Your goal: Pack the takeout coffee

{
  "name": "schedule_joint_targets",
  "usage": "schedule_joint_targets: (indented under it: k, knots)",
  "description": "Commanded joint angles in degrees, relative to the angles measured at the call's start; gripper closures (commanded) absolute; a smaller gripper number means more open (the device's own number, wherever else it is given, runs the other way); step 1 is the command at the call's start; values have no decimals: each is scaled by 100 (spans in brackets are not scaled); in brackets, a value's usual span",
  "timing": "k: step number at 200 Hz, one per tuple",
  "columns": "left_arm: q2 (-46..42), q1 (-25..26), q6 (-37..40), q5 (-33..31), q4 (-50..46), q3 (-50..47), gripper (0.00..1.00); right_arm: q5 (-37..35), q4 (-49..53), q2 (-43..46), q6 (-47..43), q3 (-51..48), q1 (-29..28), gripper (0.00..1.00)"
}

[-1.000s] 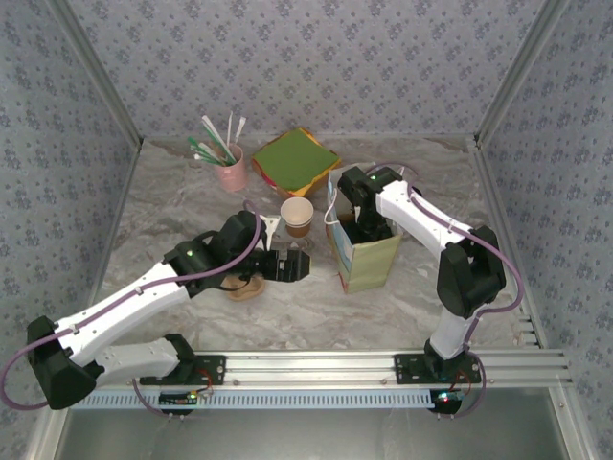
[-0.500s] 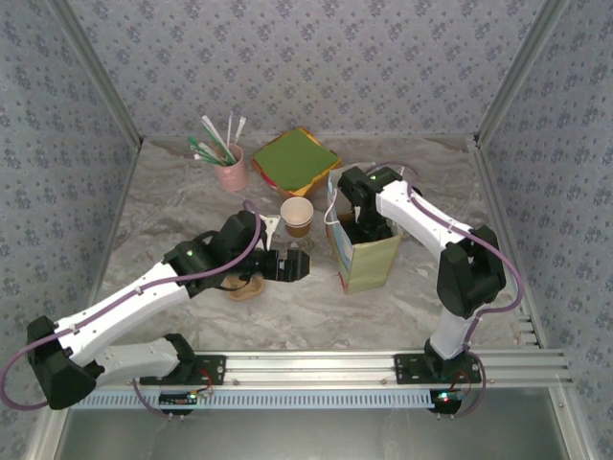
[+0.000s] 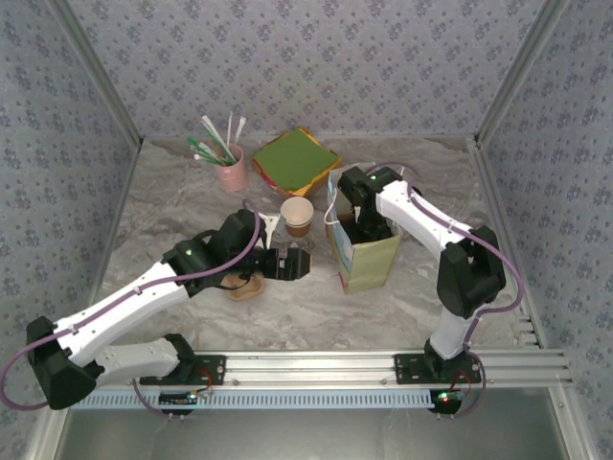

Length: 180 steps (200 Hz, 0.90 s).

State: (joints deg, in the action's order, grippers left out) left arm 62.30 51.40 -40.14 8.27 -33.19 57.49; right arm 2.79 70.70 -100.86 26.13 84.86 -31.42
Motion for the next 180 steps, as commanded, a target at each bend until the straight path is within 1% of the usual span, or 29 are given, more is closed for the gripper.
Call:
schedule_joint_targets:
  k: [1,131,180]
  knots:
    - [-46,30,35,-41,6,196,0,12,1,-312,4,-284,-25,33]
    - [-113,46,25,-20,49,165,0,-10,5,-294,2,-295,-16,32]
    - [-434,46,-2,-247,239,35,0,-12,-28,-287,6,-320,-19,32]
